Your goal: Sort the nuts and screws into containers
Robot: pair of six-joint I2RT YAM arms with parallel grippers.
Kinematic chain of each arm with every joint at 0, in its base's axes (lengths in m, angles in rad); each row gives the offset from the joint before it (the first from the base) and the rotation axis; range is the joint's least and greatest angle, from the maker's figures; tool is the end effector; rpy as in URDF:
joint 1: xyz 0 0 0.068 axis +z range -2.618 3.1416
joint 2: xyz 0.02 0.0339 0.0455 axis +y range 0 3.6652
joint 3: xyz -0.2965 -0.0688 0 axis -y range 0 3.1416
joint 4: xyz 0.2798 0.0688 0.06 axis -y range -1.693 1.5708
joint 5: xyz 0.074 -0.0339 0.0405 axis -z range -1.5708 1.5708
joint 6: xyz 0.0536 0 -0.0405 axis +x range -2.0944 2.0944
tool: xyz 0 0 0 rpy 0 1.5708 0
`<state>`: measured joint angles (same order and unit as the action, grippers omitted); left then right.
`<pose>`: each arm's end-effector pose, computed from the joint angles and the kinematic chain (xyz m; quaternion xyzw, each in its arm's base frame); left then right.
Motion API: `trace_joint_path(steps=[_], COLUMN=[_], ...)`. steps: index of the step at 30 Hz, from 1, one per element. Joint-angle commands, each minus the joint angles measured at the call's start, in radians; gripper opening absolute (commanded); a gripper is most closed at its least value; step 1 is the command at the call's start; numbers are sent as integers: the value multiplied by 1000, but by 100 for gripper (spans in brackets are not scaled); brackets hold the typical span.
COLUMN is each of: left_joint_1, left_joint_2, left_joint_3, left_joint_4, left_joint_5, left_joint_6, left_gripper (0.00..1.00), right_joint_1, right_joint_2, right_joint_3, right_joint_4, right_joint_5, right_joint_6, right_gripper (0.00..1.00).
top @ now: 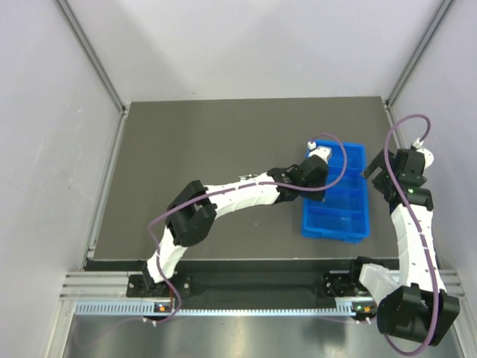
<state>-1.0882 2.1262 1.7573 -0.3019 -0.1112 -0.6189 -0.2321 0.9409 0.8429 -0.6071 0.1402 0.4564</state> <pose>0.2645 -0.4921 0.2414 0.1855 0.8800 -0.2944 0.3232 0.2186 -0.0594 0.3031 0.3333 0.8425 -0.0164 0.4229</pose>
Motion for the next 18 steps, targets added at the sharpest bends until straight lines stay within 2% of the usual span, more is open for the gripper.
trace_joint_path(steps=[1,6,7,10,13,16,18], left_joint_1=[1,1,2,23,83,189,230], left_joint_2=[14,-9,-23,-113,-254,-429,-475], left_joint_3=[74,122,122,79,-65,-311,-393], left_joint_4=[27,-5,-8,-20,-42,-62,-81], left_joint_5=[11,-7,-21,-74,-158,-228,-254], left_joint_6=[27,59,64,59,25,-24,-45], left_gripper=[25,53,55,56,55,53,53], right_joint_1=[-10,-9,-10,-9,-9,-7,-6], right_joint_2=[1,-14,-19,-28,-34,-44,-40], right_joint_3=[10,13,12,22,30,19,12], right_joint_4=[47,46,44,41,38,44,53], right_joint_5=[-17,-11,-7,-19,-33,-37,-47], right_joint_6=[7,-10,-12,-16,-21,-28,-30], right_gripper=[100,100,100,100,100,100,100])
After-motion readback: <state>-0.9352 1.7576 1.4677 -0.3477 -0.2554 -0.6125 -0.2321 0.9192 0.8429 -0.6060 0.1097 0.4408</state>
